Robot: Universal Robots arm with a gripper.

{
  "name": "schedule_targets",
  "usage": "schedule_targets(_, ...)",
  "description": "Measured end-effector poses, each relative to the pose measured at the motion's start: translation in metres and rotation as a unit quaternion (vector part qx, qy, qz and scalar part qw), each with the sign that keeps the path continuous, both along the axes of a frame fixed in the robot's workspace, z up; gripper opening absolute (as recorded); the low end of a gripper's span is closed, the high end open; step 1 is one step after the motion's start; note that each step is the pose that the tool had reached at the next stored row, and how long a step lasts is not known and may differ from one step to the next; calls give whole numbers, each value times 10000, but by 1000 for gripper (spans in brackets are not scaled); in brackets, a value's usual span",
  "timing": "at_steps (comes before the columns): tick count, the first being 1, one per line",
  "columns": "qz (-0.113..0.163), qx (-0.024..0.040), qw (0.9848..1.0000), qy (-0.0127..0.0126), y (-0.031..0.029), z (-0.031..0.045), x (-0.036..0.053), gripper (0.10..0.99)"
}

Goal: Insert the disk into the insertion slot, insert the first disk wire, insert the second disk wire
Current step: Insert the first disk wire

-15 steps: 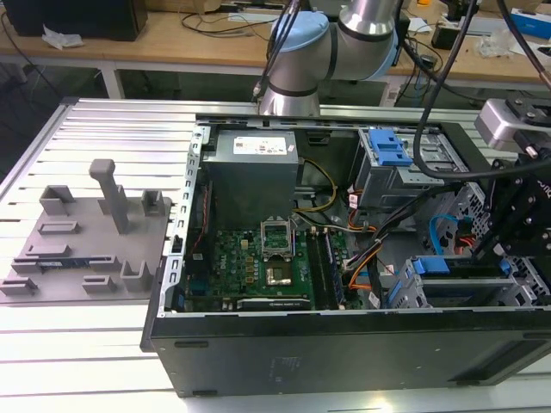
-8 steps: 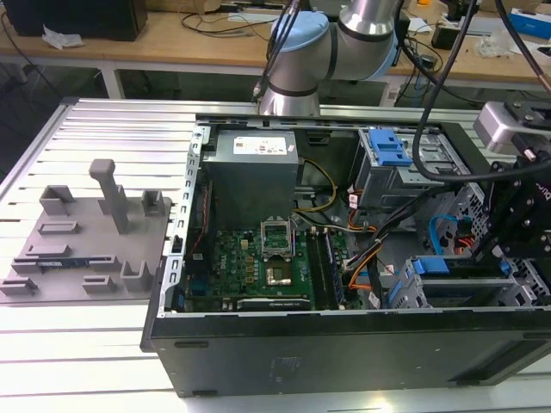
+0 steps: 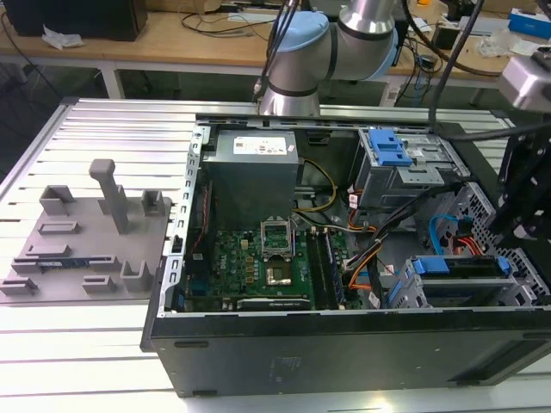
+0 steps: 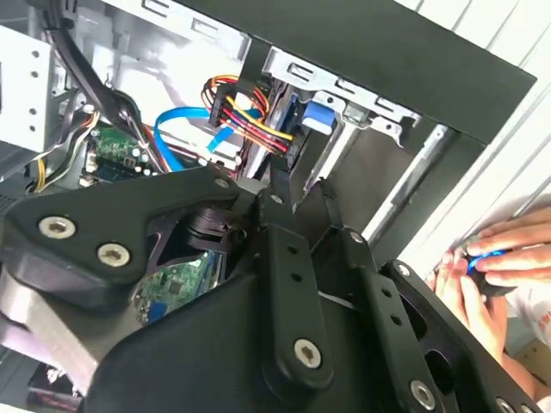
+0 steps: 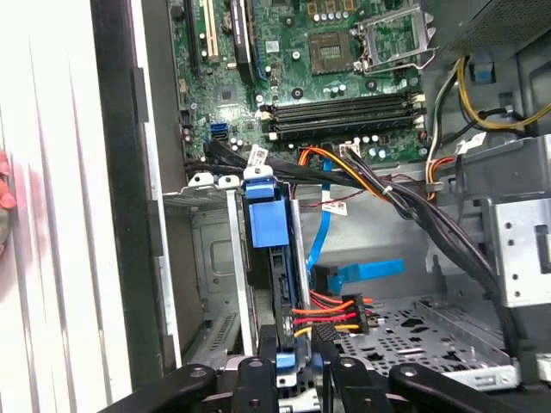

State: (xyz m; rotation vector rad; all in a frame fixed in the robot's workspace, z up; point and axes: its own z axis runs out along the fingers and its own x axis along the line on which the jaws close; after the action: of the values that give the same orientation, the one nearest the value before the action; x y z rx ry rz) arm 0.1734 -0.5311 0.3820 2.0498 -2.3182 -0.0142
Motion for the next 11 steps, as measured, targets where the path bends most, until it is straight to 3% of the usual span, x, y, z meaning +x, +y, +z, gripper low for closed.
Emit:
schedule_targets(3,0,0,10000,0,31,91,0,302)
schedule_targets(4,0,-7,10000,0,69,123,0,302)
schedule_targets(5,0,-20,10000,0,94,130,0,286)
schedule_targets(6,0,-30,10000,0,109,129,0,161)
schedule_targets(7,0,-35,10000,0,116,129,0,161)
schedule_targets(8,0,-37,10000,0,117,130,0,106)
schedule_targets(11,0,-38,10000,0,119,130,0,106)
